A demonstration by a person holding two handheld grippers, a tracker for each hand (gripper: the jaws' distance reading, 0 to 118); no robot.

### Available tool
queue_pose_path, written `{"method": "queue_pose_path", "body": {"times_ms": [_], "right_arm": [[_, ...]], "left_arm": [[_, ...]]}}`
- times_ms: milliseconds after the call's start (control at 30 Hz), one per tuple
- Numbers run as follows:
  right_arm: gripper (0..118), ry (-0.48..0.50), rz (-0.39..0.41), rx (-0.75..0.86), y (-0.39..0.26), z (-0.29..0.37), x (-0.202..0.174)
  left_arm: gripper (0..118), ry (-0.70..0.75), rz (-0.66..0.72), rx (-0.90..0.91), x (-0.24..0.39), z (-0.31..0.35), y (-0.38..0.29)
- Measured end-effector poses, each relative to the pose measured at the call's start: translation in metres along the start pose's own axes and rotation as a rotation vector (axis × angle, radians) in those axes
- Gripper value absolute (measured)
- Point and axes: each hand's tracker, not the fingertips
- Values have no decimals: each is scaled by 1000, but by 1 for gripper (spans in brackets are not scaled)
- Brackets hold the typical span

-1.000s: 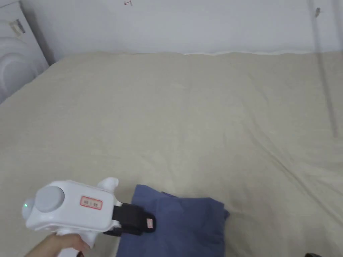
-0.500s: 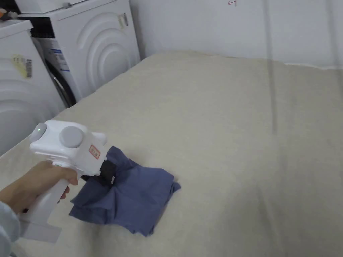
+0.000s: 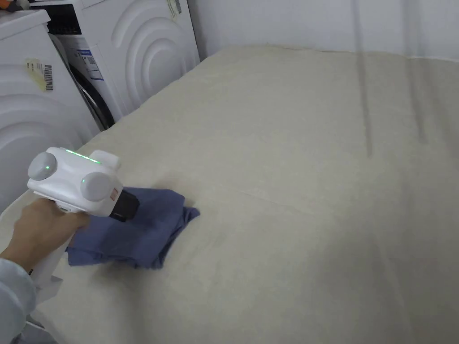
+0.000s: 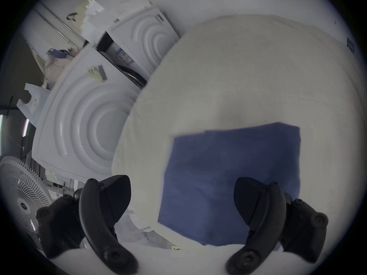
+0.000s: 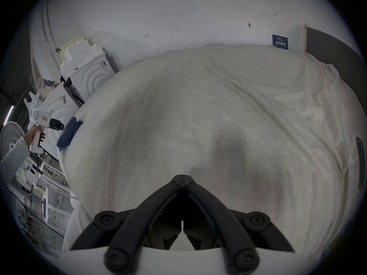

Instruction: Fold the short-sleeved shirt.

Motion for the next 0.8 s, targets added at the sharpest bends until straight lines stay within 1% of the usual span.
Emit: {"method": "queue_pose_path", "body": {"times_ms": [33, 67, 167, 233, 300, 333, 367, 400, 433, 467, 500, 533, 567, 633, 700, 800], "right_arm": [[0, 2, 1, -1, -1, 0, 1], [0, 10, 2, -1, 0, 1, -8], [0, 18, 12, 3, -1, 5, -11], [0, 30, 22, 13, 0, 9, -19], [0, 35, 19, 23, 1, 12, -20], [0, 44, 17, 35, 0, 14, -17], [0, 46, 15, 40, 1, 17, -17], [0, 51, 14, 52, 2, 20, -17], [0, 55, 14, 68, 3, 24, -17], [0, 59, 17, 87, 5, 29, -15], [0, 60, 23, 108, 7, 33, -15], [0, 59, 29, 126, 8, 37, -15], [0, 57, 34, 143, 11, 43, -19], [0, 47, 61, 174, 17, 58, -30], [0, 39, 98, 222, 20, 76, -34], [0, 29, 118, 278, 25, 102, -35]], "left_arm": [[108, 10, 14, 24, -2, 6, 0], [108, 7, 32, 40, -6, 14, -1], [108, -108, 127, 87, -21, 35, 0], [108, -141, 197, 80, -23, 52, -4], [108, -254, 220, 62, -17, 72, -13], [105, -273, 222, 84, -11, 82, -20], [96, -262, 226, 144, -3, 97, -29], [74, -245, 226, 182, 14, 117, -43], [44, -233, 224, 203, 24, 130, -51], [8, -235, 228, 240, 37, 144, -60], [0, -236, 252, 283, 52, 158, -70], [0, -246, 289, 315, 65, 170, -81], [0, -290, 315, 317, 81, 182, -87], [0, -402, 312, 333, 112, 204, -97], [0, -421, 297, 403, 145, 232, -109], [0, -437, 283, 485, 179, 276, -118]]}}
